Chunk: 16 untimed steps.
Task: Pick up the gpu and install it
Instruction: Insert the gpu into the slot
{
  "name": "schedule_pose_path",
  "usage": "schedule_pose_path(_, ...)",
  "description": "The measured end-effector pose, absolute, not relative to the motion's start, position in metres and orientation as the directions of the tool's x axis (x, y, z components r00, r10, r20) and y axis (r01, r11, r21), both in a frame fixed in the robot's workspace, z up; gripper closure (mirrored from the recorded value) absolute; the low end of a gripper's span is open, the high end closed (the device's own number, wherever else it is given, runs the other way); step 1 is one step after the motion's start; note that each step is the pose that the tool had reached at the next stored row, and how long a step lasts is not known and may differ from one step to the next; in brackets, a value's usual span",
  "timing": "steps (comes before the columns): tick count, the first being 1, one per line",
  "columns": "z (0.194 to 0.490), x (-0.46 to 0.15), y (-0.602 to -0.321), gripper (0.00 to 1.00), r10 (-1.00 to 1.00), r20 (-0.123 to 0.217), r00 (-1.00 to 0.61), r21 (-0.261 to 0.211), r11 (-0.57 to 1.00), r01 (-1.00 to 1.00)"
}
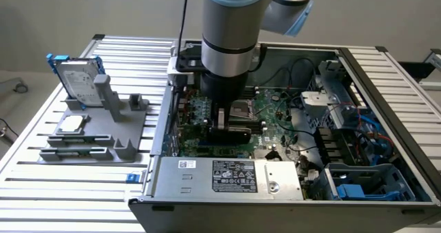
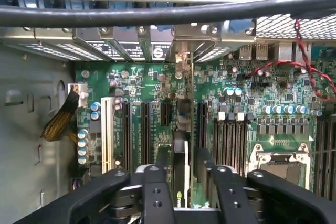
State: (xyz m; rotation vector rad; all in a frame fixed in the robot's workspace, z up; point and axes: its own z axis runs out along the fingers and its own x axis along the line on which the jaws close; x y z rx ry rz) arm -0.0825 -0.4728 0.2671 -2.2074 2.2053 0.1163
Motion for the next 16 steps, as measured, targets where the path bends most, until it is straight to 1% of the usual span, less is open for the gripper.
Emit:
schedule_pose_path(1, 0.27, -0.083, -0.473, 0.54, -0.998, -0.066, 0.0, 0.039, -0.002, -0.999)
schedule_pose_path(3, 0.277, -0.083, -0.473, 0.54, -0.998, -0.066, 0.0, 0.039, -0.002, -0.999)
schedule_pose_path(4, 0.282, -0.083, -0.473, 0.47, -0.998, -0.066, 0.0, 0.039, -0.002, -0.999)
schedule_pose_path(10, 0.307, -0.083, -0.473, 0.47, -0.998, -0.066, 0.0, 0.04, -0.002, -0.999)
schedule_pose_path(16, 0.308, -0.083, -0.473, 0.47, -0.998, -0.067, 0.0, 0.04, -0.002, -0.999)
